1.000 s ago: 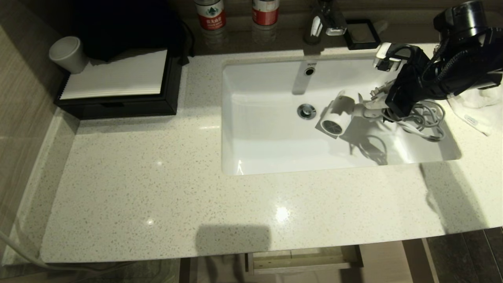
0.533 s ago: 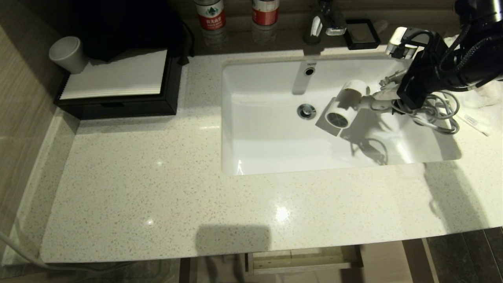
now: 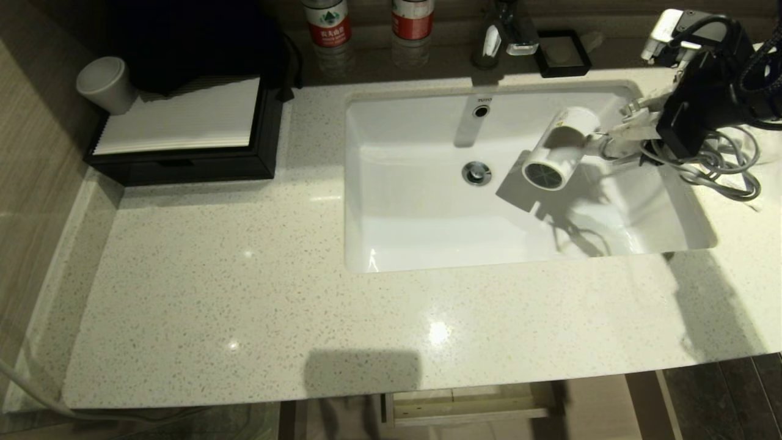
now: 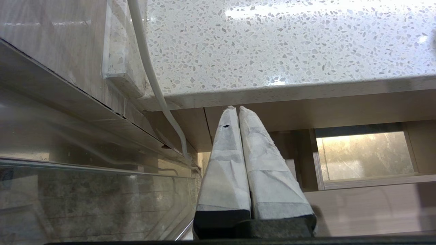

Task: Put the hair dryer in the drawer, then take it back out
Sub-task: Pick up the hairdryer, then place it on the countertop

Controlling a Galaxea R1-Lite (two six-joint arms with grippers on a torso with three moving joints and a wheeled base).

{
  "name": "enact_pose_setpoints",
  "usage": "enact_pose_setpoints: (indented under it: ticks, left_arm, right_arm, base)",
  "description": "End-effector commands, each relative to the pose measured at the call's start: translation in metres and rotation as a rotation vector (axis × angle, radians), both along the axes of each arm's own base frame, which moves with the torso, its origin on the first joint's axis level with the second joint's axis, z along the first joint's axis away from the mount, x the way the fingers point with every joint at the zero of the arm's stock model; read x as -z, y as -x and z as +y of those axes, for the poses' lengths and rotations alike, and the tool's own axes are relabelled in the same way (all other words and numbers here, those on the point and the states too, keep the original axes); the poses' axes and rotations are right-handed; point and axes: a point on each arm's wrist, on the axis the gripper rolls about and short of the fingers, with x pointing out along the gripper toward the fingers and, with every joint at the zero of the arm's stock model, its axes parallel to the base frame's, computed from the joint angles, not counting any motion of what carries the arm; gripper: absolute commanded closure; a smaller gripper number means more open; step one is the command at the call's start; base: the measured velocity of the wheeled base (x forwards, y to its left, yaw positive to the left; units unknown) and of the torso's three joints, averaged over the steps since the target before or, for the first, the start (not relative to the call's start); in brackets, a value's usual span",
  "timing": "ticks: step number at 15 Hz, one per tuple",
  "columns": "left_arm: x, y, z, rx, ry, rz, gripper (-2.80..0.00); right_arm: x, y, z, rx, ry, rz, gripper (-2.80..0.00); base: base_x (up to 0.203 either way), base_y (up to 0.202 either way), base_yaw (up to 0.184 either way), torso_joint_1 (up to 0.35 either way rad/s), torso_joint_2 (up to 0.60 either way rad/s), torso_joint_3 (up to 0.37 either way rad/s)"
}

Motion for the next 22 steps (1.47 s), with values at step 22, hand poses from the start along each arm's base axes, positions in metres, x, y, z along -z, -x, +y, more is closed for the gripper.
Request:
enact_pose_setpoints:
  ticks: [22]
  left_arm:
    - [0.0,0.0,0.0,0.0,-0.001,0.001,0.0]
  right_arm:
    - [-0.014,0.122,-0.065,0.333,0.013,-0.107,0.0]
  base:
    - [0.0,0.0,0.0,0.0,0.0,0.0]
